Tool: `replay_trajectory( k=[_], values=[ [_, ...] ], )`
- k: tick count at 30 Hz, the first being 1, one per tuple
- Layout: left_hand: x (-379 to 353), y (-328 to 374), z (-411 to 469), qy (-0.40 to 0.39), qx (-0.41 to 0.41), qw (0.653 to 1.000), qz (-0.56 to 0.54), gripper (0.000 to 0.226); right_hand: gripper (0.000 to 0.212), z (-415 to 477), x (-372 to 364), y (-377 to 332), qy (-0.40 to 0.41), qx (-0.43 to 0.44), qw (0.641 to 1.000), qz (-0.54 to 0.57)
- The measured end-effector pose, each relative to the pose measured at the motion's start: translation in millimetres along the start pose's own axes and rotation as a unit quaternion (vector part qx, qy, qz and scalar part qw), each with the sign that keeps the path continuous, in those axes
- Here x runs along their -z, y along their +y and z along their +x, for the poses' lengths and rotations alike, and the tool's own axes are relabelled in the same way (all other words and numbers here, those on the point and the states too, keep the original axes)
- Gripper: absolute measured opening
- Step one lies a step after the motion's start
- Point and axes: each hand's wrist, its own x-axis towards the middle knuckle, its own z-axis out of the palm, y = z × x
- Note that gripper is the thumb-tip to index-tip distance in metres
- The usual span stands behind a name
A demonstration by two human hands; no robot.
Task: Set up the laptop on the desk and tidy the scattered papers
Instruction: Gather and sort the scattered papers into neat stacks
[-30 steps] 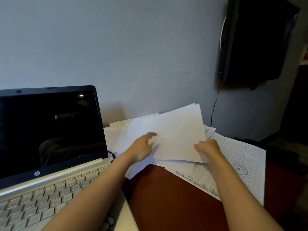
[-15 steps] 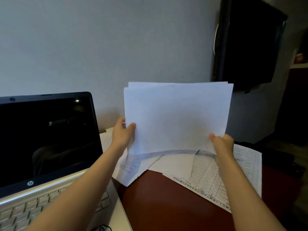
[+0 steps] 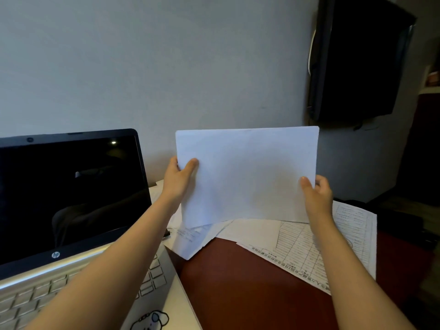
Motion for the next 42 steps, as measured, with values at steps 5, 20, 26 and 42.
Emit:
replay_trajectory(
  k=[5,20,26,42],
  values=[
    [1.1,-4.4,-3.1,-0.004,0.011,1.000,0.003,0.027,0.005,1.8,2.1,3.3,-0.002,0.012,0.999,-0.031],
    [11.6,-0.1,-45.8,-0.040,0.044,0.993,0.100,0.033,0.032,-32.1,11.9,-11.2,0.022,-0.091,0.995,-0.023],
    [36.0,23.0,-63.8,0.000,0.072,0.996,0.045,0.021,0.026,-52.5,28.8,-24.4,0.039,-0.165,0.985,0.039],
    [59.6,55.2,-146.6,-0.052,0.158,0.983,-0.078,0.048,0.032,-156.0,-3.8,-81.0,-0.039,-0.205,0.970,0.123]
  ],
)
